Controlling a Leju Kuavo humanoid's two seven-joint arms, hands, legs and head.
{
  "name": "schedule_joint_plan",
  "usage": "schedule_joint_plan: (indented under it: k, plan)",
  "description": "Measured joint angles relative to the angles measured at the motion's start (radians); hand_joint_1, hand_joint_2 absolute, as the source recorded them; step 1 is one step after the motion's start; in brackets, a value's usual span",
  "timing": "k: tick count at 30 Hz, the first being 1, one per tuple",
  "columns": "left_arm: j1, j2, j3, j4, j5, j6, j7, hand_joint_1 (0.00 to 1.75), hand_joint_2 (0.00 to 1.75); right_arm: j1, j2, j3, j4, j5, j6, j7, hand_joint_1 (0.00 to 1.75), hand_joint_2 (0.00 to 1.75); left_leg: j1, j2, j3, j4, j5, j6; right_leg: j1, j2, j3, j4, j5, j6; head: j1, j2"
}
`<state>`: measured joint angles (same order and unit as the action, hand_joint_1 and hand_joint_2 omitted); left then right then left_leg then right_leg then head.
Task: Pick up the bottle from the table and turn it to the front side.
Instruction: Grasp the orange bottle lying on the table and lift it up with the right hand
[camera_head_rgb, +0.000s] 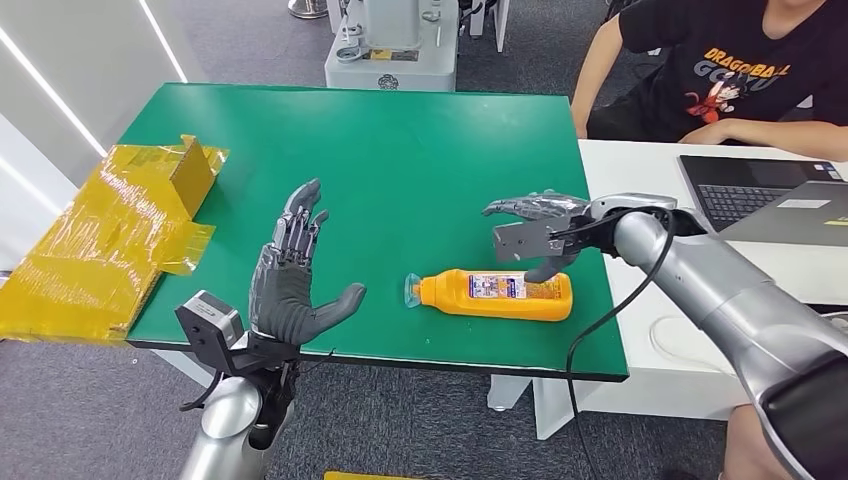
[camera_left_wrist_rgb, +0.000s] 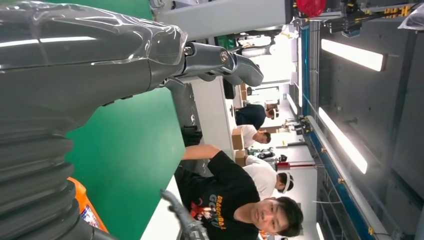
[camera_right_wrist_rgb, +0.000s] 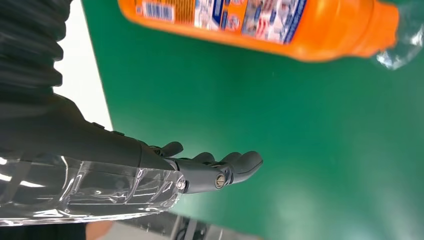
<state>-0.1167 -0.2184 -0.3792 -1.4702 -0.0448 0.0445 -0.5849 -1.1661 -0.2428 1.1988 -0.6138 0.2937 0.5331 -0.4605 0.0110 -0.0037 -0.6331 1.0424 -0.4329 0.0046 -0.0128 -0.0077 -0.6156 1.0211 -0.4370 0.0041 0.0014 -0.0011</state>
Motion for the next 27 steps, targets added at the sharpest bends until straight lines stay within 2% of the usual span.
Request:
schedule_joint_plan:
  k: [5, 12, 17, 27]
  plan:
    - [-0.002, 0.004, 0.000, 0.000, 0.001, 0.002, 0.009, 0.00, 1.75, 0.014, 0.025, 0.039, 0.067, 0.007, -0.011, 0.007, 0.00, 1.75, 0.000, 0.000, 0.000, 0.000, 0.000, 0.000, 0.000, 0.001, 0.000, -0.001, 0.000, 0.000, 0.000, 0.000]
    - [-0.016, 0.004, -0.005, -0.001, 0.010, 0.010, 0.045, 0.00, 1.75, 0.094, 0.055, 0.081, 0.136, 0.041, -0.096, 0.027, 0.00, 1.75, 0.000, 0.000, 0.000, 0.000, 0.000, 0.000, 0.000, 0.001, 0.000, -0.001, 0.000, 0.000, 0.000, 0.000]
    - [-0.017, 0.004, -0.012, -0.002, 0.014, 0.010, 0.059, 0.00, 1.75, 0.129, 0.052, 0.099, 0.158, 0.061, -0.111, 0.046, 0.00, 1.75, -0.001, 0.000, 0.000, 0.000, 0.000, 0.000, 0.000, 0.001, 0.000, -0.001, 0.000, 0.000, 0.000, 0.000]
    - [-0.017, 0.004, -0.014, -0.002, 0.014, 0.008, 0.062, 0.00, 1.75, 0.135, 0.044, 0.111, 0.168, 0.066, -0.127, 0.056, 0.00, 1.75, 0.000, 0.001, 0.000, 0.000, 0.000, 0.000, 0.000, 0.001, 0.000, -0.001, 0.000, 0.000, 0.000, 0.000]
